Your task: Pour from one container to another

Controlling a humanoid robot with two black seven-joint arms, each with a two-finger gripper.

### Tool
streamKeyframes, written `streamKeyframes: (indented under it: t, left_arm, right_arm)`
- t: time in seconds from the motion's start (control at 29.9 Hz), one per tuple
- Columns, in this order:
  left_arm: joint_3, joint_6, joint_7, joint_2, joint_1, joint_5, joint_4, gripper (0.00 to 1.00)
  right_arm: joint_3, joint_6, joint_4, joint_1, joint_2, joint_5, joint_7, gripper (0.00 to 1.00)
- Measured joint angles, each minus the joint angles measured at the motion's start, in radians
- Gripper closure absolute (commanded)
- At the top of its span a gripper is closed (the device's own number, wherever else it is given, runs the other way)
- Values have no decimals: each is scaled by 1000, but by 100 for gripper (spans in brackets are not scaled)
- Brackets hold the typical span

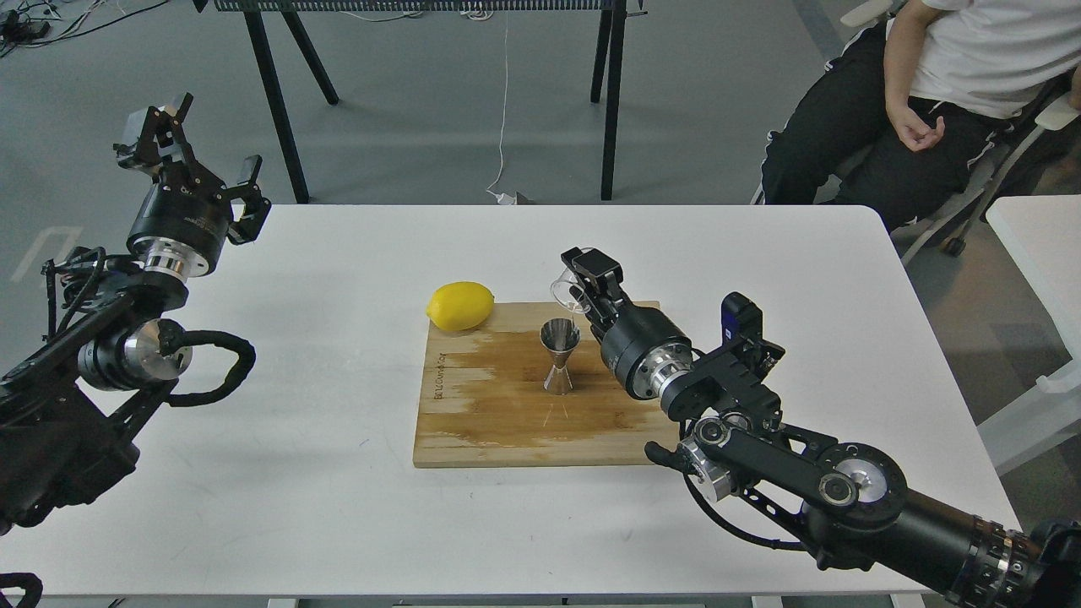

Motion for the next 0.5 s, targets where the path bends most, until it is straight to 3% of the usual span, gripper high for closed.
streamKeyframes:
  t: [0.5]
  left_arm:
    - [0, 0, 0, 0, 3, 0, 2, 0]
  right_arm:
    - [-48, 0, -18, 17, 2, -67, 19, 71]
